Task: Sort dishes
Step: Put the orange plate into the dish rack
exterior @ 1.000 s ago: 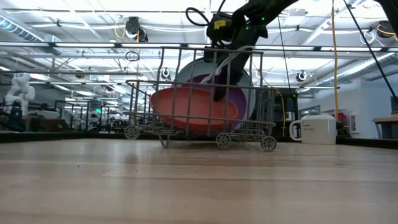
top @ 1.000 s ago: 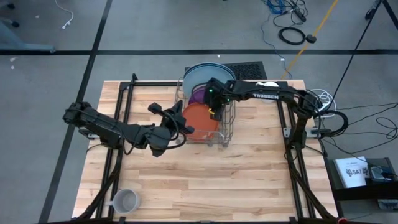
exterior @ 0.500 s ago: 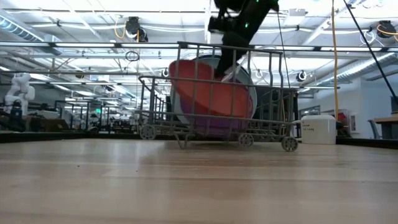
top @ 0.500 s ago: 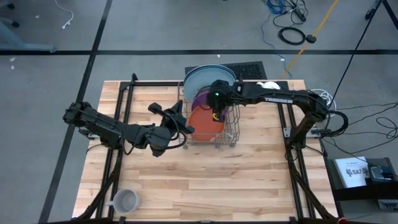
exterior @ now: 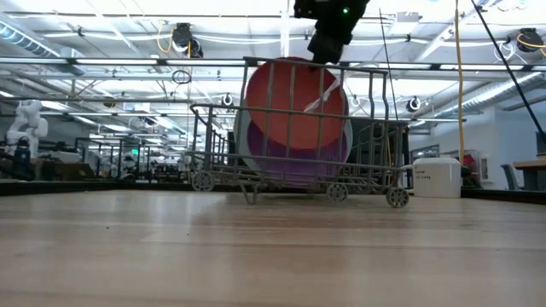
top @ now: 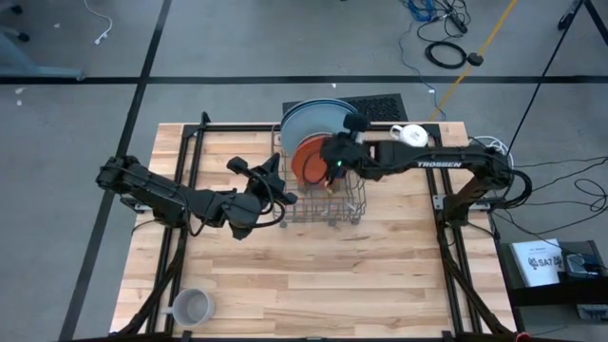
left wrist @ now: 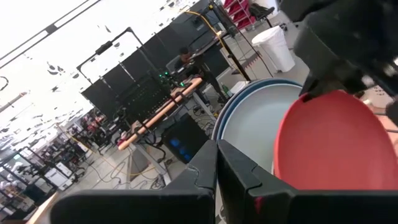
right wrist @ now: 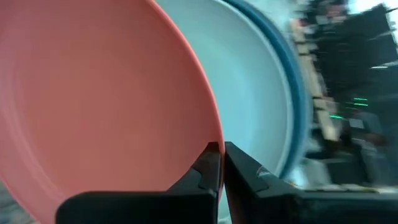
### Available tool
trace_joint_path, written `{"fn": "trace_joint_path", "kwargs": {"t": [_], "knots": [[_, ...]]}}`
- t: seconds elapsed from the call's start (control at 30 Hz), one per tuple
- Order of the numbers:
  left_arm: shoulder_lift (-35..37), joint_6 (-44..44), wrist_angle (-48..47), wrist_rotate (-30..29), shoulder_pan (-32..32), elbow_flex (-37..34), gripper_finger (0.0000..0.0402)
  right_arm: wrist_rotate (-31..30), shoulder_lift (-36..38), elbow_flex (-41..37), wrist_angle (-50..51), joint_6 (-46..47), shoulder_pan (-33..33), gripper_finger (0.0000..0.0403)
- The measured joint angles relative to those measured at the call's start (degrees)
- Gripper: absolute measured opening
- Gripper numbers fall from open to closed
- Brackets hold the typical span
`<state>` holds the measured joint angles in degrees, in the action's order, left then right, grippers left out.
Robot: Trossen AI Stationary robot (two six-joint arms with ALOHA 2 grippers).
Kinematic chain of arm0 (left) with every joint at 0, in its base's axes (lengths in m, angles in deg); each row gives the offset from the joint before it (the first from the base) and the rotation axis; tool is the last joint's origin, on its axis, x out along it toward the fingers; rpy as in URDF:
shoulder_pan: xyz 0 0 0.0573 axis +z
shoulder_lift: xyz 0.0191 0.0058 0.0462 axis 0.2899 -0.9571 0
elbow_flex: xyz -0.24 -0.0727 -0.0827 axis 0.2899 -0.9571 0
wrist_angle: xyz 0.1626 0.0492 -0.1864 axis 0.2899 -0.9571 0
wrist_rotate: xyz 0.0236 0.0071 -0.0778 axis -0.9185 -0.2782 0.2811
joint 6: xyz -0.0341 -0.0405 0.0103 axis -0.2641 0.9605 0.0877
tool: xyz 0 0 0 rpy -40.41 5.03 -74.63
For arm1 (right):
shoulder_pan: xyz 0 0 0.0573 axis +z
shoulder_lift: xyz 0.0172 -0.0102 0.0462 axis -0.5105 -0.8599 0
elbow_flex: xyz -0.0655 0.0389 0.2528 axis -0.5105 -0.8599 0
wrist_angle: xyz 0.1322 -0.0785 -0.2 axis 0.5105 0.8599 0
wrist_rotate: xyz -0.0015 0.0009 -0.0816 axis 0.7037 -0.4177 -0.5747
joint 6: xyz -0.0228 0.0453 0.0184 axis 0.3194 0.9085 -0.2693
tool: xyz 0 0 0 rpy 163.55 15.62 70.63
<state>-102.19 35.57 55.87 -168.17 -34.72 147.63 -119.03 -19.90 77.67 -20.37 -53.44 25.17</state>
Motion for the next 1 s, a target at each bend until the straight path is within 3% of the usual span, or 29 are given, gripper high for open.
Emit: {"fn": "trace_joint_path", "kwargs": {"t": [0.13, 0.37, 0.73, 1.0], "knots": [[0.0, 0.0, 0.0, 0.0, 0.0, 0.0, 0.0011, -10.3, -2.1, 0.0, -1.6, 1.0, 3.9, 0.0001], [0.0, -0.1, -1.6, 0.0, 0.2, 0.0, 0.0011, -21.0, -6.4, 0.0, -1.6, 3.4, 9.4, 0.0], [0.0, 0.0, -2.7, 0.0, 0.3, 0.0, 0.0011, -23.7, -5.5, 0.1, -2.6, 3.4, 12.6, 0.0], [0.0, 0.1, -3.0, 0.0, 0.3, 0.0, 0.0011, -23.2, -5.5, 0.1, 8.6, 11.5, 13.3, 0.0]]}}
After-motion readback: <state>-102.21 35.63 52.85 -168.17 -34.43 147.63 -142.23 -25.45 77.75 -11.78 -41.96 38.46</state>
